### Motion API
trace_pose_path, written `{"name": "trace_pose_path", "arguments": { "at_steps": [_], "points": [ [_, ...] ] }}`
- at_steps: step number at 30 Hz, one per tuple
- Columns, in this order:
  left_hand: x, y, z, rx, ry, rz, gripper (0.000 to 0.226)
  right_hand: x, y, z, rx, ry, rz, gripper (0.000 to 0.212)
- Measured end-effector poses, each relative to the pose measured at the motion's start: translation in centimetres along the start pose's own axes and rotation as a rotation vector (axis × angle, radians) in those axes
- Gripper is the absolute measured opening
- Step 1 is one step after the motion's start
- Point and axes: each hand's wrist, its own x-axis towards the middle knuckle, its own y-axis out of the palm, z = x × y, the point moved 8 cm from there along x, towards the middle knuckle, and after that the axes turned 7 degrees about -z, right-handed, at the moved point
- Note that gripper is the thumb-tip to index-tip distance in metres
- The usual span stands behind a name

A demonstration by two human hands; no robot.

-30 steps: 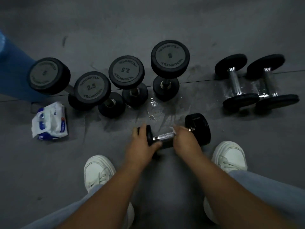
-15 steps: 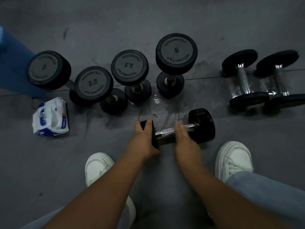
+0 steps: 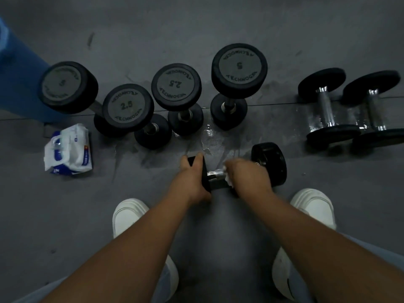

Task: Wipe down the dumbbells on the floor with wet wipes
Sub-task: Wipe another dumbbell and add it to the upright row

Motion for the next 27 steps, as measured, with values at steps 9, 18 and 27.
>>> {"name": "trace_pose_path", "arguments": {
  "at_steps": [9,18,27],
  "points": [
    [1.1,-0.5,0.6,-0.068,0.129,-0.045,0.134,-0.3,0.8,0.3,-0.059,0.066,-0.253,0.018],
    [0.8,-1.8,1.4,-0.309,0.128,-0.144,0.120,0.3,0.7,1.8,-0.143,-0.105,-0.238,0.031],
    [0.9,-1.2,0.6,-0.323,0.032,-0.206,0.124,2.5,1.6,1.1,-0.260,-0.200,-0.117,0.040]
  ]
}}
